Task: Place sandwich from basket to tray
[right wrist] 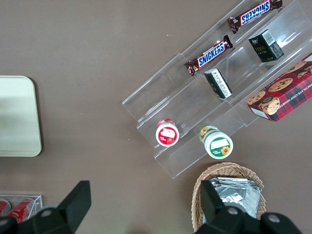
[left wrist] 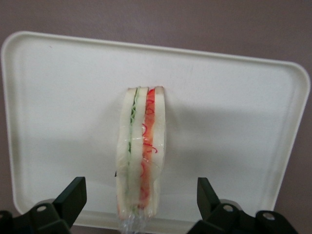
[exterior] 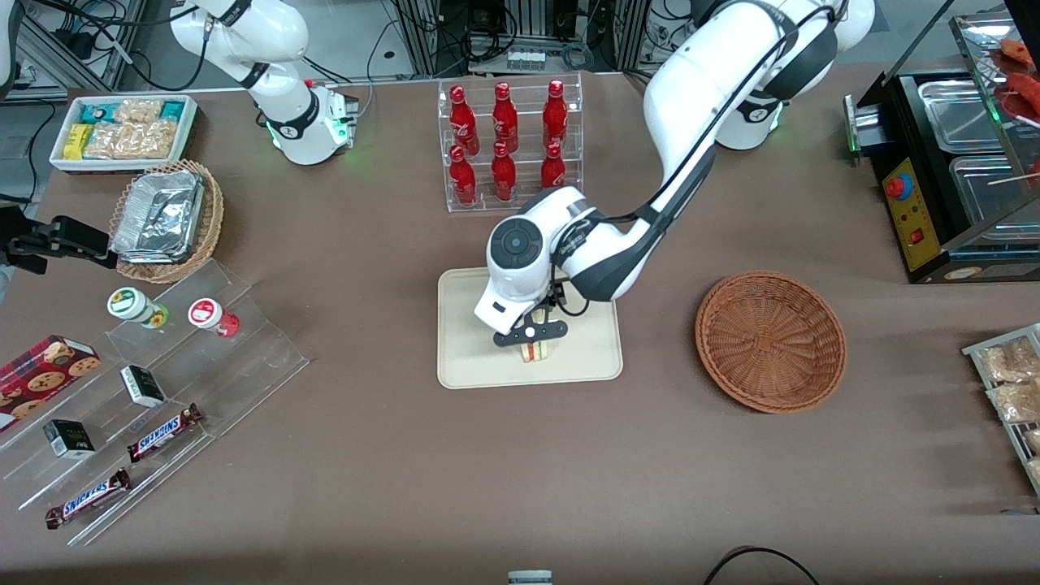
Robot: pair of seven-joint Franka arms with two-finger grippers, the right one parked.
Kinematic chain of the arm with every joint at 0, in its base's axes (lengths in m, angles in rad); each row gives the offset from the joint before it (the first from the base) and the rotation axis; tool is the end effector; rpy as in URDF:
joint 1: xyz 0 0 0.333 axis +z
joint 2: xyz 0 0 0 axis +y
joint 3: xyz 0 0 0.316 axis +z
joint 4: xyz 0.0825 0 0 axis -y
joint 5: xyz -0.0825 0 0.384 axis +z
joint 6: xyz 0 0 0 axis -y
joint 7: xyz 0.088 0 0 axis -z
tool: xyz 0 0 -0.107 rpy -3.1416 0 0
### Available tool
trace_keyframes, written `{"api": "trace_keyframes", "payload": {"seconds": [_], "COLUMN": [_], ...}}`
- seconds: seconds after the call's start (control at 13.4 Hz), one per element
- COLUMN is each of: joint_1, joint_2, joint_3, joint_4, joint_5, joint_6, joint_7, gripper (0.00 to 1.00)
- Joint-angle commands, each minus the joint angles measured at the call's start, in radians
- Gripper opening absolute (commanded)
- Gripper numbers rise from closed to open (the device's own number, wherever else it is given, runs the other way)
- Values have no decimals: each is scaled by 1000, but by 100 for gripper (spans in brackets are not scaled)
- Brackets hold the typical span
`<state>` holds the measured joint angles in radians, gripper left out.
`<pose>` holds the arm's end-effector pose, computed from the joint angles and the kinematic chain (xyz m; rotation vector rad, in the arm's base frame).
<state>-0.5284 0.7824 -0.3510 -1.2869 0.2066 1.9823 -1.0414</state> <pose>0.5265 -0.5178 0.2959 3.1285 0.2587 -0.1140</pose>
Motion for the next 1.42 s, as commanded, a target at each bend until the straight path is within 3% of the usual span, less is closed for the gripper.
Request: {"api": "trace_keyframes", "payload": {"seconds": [0.0,0.3,0.67,1.04,1.34], "joint_1": [31,135,316,485,537], "joint_2": [-98,-207,-307,-417,-463], "joint_3": [0,3,4,3,6], "joint_4": [-15,-20,-26,-106,-115], "joint_5": [-15,-139,-147,-145,-147], "joint_6": [-52,-129,-325,-404,-413], "joint_7": [6,209,608,737,771], "gripper": [100,100,100,100,100]}}
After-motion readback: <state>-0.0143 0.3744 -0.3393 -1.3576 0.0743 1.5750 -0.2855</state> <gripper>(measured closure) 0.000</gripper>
